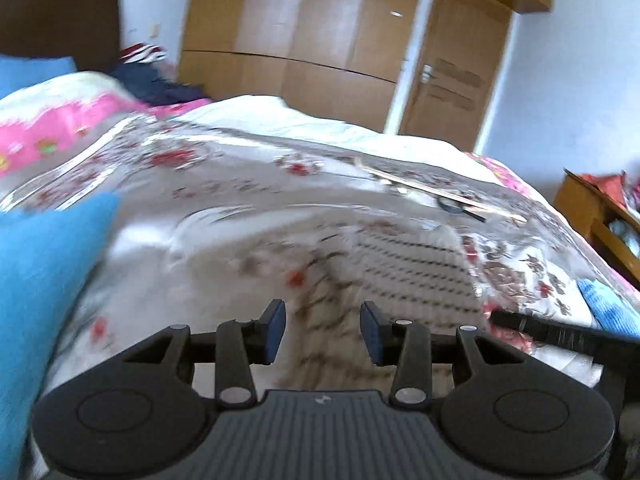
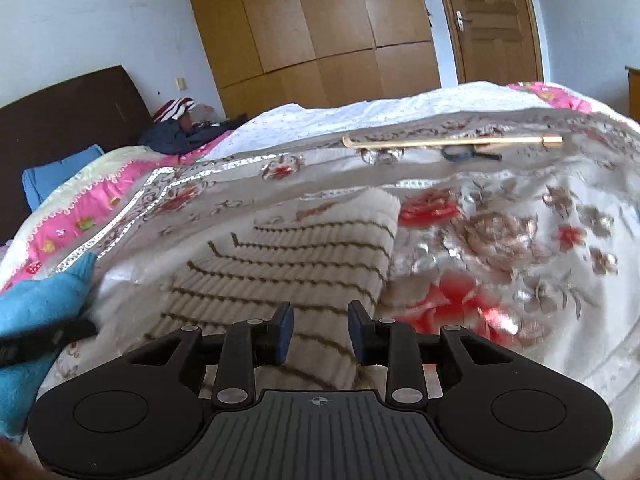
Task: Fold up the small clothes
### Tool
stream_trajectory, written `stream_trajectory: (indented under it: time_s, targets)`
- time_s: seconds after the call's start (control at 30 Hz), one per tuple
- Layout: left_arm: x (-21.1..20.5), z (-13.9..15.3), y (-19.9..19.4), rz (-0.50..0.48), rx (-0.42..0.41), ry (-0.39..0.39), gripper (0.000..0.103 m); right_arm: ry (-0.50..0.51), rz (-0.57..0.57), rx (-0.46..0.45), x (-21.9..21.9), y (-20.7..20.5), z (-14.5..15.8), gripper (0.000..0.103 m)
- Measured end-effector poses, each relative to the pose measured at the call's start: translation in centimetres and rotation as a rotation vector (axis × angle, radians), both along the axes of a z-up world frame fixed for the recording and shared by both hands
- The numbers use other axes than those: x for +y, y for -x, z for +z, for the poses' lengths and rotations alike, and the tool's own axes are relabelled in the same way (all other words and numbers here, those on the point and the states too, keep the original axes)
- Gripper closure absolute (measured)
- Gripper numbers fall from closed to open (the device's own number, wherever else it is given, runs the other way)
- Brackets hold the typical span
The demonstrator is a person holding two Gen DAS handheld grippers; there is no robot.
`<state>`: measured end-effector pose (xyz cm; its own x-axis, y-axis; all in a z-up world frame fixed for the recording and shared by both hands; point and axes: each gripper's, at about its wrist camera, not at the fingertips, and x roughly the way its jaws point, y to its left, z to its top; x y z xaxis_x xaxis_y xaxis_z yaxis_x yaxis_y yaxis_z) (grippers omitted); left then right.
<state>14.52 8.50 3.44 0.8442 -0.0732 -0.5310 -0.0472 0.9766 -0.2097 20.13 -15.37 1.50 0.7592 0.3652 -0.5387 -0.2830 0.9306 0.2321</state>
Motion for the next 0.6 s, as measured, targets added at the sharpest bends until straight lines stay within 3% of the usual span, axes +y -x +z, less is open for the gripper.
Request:
stream_trajectory:
  time_s: [0.07, 0.2, 0.27, 0.37, 0.5, 0.6]
  targets:
    - [-1.3, -0.6, -2.0, -0.030, 0.013, -0.032, 0.051, -0.011, 0.011, 0.015, -0.2, 0.5, -1.1, 0.071]
    - [-2.0, -4.7, -4.6, -0.034, 0.169, -0.079, 0.047, -0.081, 0.029, 0.067, -1.1, 0.9, -3.8, 0.067]
    - [-1.7, -5.8, -4.3, -0.031, 0.187, -0.071, 0.044, -0.138, 0.027, 0.090, -1.9, 1.0, -4.7, 0.063]
    - [-1.7, -4.7, -3.5, -0.003, 0.180, -0.068, 0.044, -0.195, 0.023, 0.120, -2.9, 0.8, -4.6, 0.063]
    - [-2.7, -3.5, -1.2, 0.015, 0.137, -0.115, 0.045, -0.220, 0.034, 0.091, -3.4, 1.9, -2.8, 0.061]
    - [-2.9, -4.0, -0.8, 0.001, 0.197, -0.142, 0.045, -0.170, 0.093, 0.109, -2.4, 2.7, -2.5, 0.062]
